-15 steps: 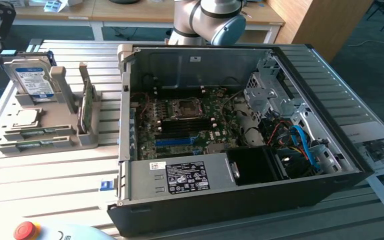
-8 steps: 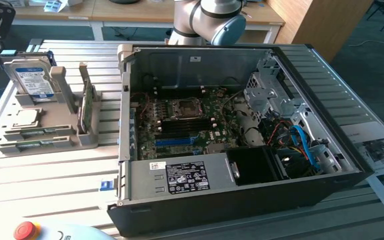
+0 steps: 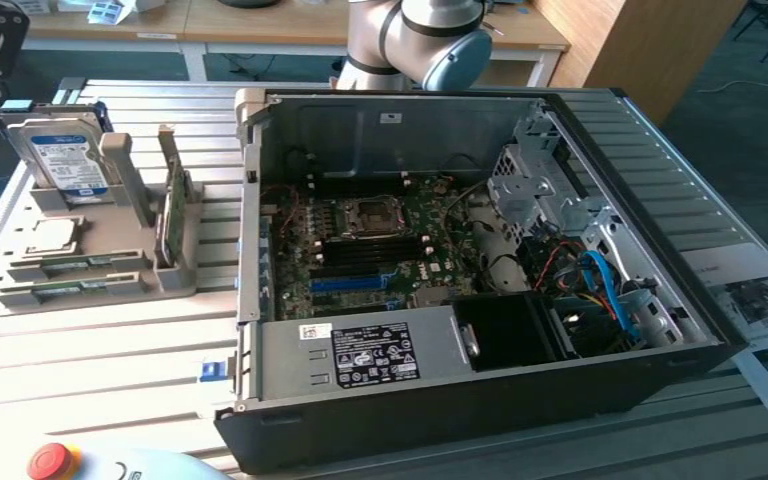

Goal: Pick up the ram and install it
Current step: 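Pick up the ram and move it above insertion slot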

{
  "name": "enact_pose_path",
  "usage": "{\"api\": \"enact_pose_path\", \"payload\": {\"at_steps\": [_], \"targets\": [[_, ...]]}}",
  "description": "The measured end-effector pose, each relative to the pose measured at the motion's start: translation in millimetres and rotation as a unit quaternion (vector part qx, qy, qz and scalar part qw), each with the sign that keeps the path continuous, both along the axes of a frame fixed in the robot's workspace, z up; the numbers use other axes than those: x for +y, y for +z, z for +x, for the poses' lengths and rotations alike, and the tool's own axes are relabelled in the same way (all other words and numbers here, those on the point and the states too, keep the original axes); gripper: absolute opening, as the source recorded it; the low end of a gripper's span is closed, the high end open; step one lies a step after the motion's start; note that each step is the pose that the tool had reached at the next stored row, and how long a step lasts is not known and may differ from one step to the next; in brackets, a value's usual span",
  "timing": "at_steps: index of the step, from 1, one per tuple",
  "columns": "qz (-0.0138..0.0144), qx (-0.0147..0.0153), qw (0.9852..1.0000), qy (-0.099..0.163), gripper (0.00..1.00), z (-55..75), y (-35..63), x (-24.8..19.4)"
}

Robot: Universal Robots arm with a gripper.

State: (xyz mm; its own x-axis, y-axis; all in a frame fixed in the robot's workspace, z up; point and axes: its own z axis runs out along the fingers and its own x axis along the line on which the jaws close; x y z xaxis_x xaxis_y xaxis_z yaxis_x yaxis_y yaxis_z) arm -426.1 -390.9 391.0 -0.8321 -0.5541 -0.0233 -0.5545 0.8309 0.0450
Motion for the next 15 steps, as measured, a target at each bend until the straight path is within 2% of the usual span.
{"api": "enact_pose_path", "payload": {"at_steps": [4,8,12,15], "targets": [[0.0000,0.0000,0.9996,0.028,0.10,0.0,0.0,-0.4],[0.0000,0.0000,0.9984,0.056,0.10,0.0,-0.1,-0.7],[0.0000,0.0000,0.9965,0.083,0.10,0.0,-0.1,-1.0],[0.0000,0.0000,0.9945,0.105,0.10,0.0,-0.2,-1.2]]}}
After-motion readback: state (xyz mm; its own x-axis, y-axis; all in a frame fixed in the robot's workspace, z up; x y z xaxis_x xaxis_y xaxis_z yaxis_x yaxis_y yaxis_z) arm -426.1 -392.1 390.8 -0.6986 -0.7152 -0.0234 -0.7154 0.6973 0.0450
